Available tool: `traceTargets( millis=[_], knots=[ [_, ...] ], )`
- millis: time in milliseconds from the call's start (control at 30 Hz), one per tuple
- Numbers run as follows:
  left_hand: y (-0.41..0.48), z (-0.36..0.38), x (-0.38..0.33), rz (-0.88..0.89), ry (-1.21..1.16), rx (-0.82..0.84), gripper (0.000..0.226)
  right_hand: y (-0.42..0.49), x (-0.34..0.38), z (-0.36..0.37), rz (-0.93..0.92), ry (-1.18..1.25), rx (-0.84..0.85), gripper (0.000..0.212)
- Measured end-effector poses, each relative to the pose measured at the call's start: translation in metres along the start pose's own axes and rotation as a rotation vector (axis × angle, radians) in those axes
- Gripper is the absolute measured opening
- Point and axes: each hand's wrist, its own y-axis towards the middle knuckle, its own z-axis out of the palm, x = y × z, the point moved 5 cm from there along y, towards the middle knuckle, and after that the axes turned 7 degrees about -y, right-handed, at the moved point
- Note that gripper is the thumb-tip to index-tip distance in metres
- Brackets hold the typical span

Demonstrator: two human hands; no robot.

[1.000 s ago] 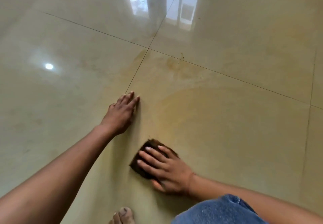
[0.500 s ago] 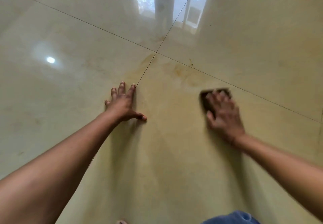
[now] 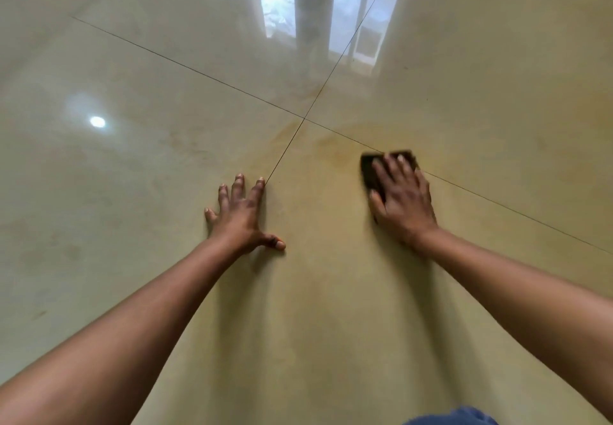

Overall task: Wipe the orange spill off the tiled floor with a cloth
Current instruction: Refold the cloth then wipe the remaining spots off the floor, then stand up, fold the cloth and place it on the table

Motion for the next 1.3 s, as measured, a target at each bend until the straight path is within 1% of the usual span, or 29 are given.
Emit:
traceTargets(
  millis=[33, 67, 100, 133, 167, 200, 233, 267, 300, 333, 367, 400, 433, 467, 533, 567, 600, 633, 700, 733, 767, 833, 933, 1033, 1100, 1167, 1200, 1233, 1300],
  knots=[
    [0.001, 0.000, -0.001, 0.000, -0.002, 0.001, 0.135, 0.022, 0.011, -0.004, 0.132, 0.004, 0.005, 0.074],
    [0.002, 0.000, 0.000, -0.005, -0.001, 0.000, 0.135, 0.028, 0.035, -0.002, 0.144, 0.003, 0.007, 0.074],
    [0.004, -0.003, 0.000, -0.008, 0.007, 0.005, 0.134, 0.021, 0.062, 0.004, 0.061, 0.009, -0.012, 0.074],
    [0.002, -0.003, 0.001, -0.015, 0.017, 0.016, 0.133, -0.004, 0.086, 0.011, -0.099, 0.009, 0.012, 0.073],
    [0.001, -0.003, 0.001, -0.016, 0.022, 0.021, 0.133, -0.042, 0.097, 0.018, -0.281, -0.017, 0.040, 0.071],
    [0.000, -0.003, 0.000, -0.013, 0.019, 0.023, 0.133, -0.081, 0.090, 0.021, -0.400, -0.042, 0.087, 0.070],
    [-0.004, -0.003, -0.002, -0.018, 0.021, 0.021, 0.132, -0.102, 0.067, 0.018, -0.444, -0.064, 0.089, 0.070],
    [-0.006, -0.003, -0.004, -0.020, 0.039, 0.010, 0.131, -0.104, 0.040, 0.015, -0.432, -0.050, 0.058, 0.070],
    [-0.007, -0.005, -0.008, -0.002, 0.077, -0.013, 0.128, -0.091, 0.013, 0.011, -0.319, -0.040, 0.034, 0.070],
    [-0.010, -0.005, -0.014, 0.052, 0.135, -0.045, 0.124, -0.070, -0.013, 0.006, -0.127, -0.029, 0.015, 0.072],
    [-0.013, -0.002, -0.022, 0.143, 0.203, -0.073, 0.119, -0.052, -0.029, 0.003, 0.055, -0.016, 0.027, 0.075],
    [-0.015, 0.002, -0.031, 0.244, 0.263, -0.077, 0.114, -0.046, -0.031, 0.003, 0.175, -0.017, 0.043, 0.077],
    [-0.019, 0.009, -0.042, 0.331, 0.315, -0.052, 0.111, -0.054, -0.026, 0.005, 0.185, -0.027, 0.040, 0.078],
    [-0.024, 0.017, -0.052, 0.385, 0.350, -0.017, 0.110, -0.070, -0.016, 0.008, 0.114, -0.025, 0.052, 0.077],
    [-0.036, 0.036, -0.084, 0.473, 0.367, 0.029, 0.112, -0.131, -0.020, 0.015, -0.111, -0.044, 0.102, 0.072],
    [-0.042, 0.045, -0.099, 0.508, 0.346, 0.048, 0.112, -0.147, -0.033, 0.010, -0.157, -0.056, 0.112, 0.071],
    [-0.049, 0.055, -0.117, 0.541, 0.317, 0.075, 0.112, -0.146, -0.052, 0.007, -0.120, -0.040, 0.119, 0.071],
    [-0.053, 0.064, -0.133, 0.571, 0.296, 0.102, 0.109, -0.133, -0.069, 0.003, 0.009, -0.020, 0.125, 0.072],
    [-0.055, 0.076, -0.159, 0.612, 0.287, 0.126, 0.096, -0.101, -0.084, -0.003, 0.351, 0.013, 0.122, 0.076],
    [-0.053, 0.076, -0.170, 0.631, 0.302, 0.109, 0.085, -0.094, -0.078, -0.001, 0.418, 0.010, 0.101, 0.077],
    [-0.048, 0.070, -0.173, 0.640, 0.318, 0.065, 0.071, -0.087, -0.057, 0.000, 0.362, 0.019, 0.083, 0.078],
    [-0.036, 0.050, -0.162, 0.626, 0.369, -0.023, 0.056, -0.098, 0.001, 0.012, 0.056, 0.029, 0.092, 0.076],
    [-0.021, 0.027, -0.113, 0.555, 0.423, -0.071, 0.056, -0.145, 0.070, 0.026, -0.383, -0.029, 0.087, 0.065],
    [-0.042, 0.037, -0.065, 0.471, 0.397, -0.047, 0.056, -0.203, 0.075, 0.030, -0.659, -0.026, 0.068, 0.049],
    [-0.078, 0.051, -0.051, 0.359, 0.299, 0.022, 0.053, -0.246, 0.053, 0.021, -0.739, -0.028, 0.144, 0.039],
    [-0.124, 0.069, -0.049, 0.311, 0.243, 0.145, 0.048, -0.280, 0.025, 0.003, -0.663, -0.135, 0.316, 0.025],
    [-0.147, 0.077, -0.053, 0.320, 0.234, 0.236, 0.044, -0.291, 0.008, -0.010, -0.561, -0.189, 0.516, 0.021],
    [-0.178, 0.078, -0.071, 0.334, 0.241, 0.350, 0.041, -0.306, -0.017, -0.038, -0.404, -0.238, 0.736, 0.022],
    [-0.223, 0.085, -0.094, 0.334, 0.251, 0.535, 0.034, -0.326, -0.052, -0.081, -0.103, -0.305, 1.022, 0.026]
  ],
)
